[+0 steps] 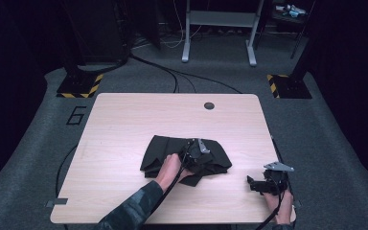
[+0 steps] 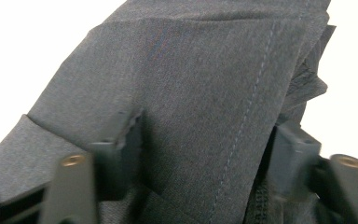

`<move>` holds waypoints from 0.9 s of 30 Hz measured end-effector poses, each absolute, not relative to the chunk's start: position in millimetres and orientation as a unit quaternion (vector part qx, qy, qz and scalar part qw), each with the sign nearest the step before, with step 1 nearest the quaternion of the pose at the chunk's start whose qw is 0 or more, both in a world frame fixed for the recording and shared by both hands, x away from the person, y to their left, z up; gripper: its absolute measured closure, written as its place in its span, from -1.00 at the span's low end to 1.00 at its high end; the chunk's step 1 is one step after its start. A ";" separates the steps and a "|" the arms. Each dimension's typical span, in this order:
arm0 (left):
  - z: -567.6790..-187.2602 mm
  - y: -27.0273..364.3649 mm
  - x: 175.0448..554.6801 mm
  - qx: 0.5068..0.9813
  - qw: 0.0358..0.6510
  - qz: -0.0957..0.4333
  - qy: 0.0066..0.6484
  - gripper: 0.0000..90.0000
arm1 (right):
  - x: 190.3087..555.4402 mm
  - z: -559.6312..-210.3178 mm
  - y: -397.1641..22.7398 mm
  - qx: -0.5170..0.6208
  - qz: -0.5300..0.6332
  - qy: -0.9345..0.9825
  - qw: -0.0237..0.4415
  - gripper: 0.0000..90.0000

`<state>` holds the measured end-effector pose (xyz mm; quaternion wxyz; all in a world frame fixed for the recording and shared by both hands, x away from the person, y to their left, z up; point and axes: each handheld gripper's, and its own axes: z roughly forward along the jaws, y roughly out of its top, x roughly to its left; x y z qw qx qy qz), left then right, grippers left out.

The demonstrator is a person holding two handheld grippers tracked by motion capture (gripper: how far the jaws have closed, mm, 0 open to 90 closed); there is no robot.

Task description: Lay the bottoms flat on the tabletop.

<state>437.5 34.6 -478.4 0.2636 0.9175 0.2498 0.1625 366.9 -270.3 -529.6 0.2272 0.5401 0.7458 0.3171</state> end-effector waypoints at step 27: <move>-409.4 99.1 441.0 0.857 0.373 0.191 0.298 0.55 | 366.8 -529.6 -270.3 0.542 0.318 0.744 0.229 -0.94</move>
